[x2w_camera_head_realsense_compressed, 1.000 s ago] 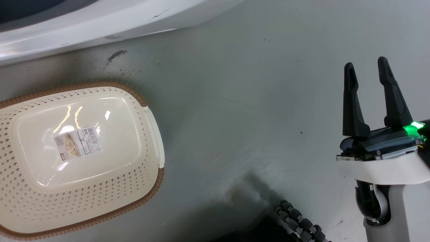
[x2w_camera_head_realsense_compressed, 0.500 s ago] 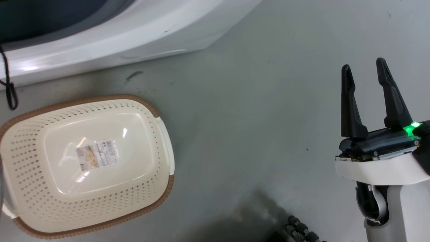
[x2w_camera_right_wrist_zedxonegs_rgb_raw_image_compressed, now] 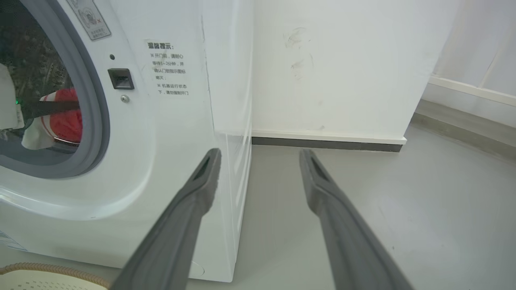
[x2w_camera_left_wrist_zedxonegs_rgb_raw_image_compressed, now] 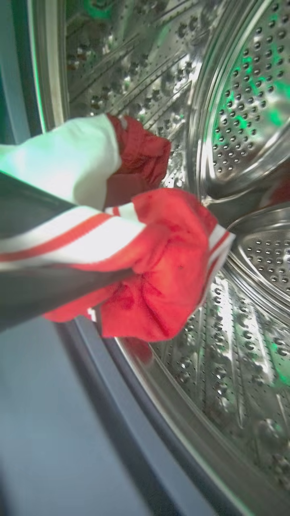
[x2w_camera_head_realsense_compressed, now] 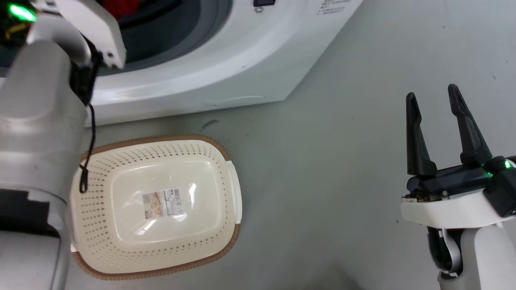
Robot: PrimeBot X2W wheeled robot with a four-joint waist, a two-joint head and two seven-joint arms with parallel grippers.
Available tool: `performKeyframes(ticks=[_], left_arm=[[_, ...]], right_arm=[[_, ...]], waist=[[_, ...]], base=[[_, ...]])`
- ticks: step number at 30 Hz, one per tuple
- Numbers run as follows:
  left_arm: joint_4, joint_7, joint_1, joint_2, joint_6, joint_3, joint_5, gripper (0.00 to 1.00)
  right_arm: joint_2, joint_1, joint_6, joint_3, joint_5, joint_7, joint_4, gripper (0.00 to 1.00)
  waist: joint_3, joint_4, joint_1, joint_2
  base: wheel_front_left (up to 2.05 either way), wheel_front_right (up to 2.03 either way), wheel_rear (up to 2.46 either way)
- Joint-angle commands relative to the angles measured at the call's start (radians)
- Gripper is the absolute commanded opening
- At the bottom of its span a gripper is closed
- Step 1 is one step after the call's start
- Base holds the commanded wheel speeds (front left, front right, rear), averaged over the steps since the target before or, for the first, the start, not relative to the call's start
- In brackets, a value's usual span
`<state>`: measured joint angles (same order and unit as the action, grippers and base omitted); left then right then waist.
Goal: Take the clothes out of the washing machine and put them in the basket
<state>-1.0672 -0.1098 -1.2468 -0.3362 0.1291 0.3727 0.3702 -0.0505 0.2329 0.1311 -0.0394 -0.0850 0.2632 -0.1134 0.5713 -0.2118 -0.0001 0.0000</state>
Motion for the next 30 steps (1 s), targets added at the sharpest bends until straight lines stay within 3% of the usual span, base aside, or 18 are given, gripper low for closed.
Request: performKeyframes(ticks=[1, 13, 22, 30], left_arm=[[0.009, -0.017, 0.023, 0.003, 0.0, 0.01, -0.002, 0.0], [0.165, -0.152, 0.247, 0.016, -0.007, 0.018, 0.052, 0.0], [0.455, -0.158, 0.467, -0.007, -0.049, -0.005, 0.052, 0.0], [0.746, -0.123, 0.646, -0.058, -0.115, -0.012, 0.051, 0.0]], right_arm=[[0.001, -0.015, -0.001, 0.004, 0.007, 0.002, 0.004, 1.0], [0.001, -0.086, -0.001, 0.018, 0.043, 0.002, 0.026, 1.0], [0.001, -0.146, -0.001, 0.014, 0.05, 0.002, 0.043, 1.0], [0.001, -0.196, -0.001, 0.01, 0.056, 0.002, 0.049, 1.0]], waist=[[-0.048, 0.036, 0.0001, 0.0], [-0.212, 0.108, 0.0001, 0.0], [-0.323, 0.147, 0.0001, 0.0], [-0.393, 0.168, 0.0001, 0.0]], base=[[0.0, 0.0, 0.0], [0.0, 0.0, 0.0], [0.0, 0.0, 0.0], [0.0, 0.0, 0.0]])
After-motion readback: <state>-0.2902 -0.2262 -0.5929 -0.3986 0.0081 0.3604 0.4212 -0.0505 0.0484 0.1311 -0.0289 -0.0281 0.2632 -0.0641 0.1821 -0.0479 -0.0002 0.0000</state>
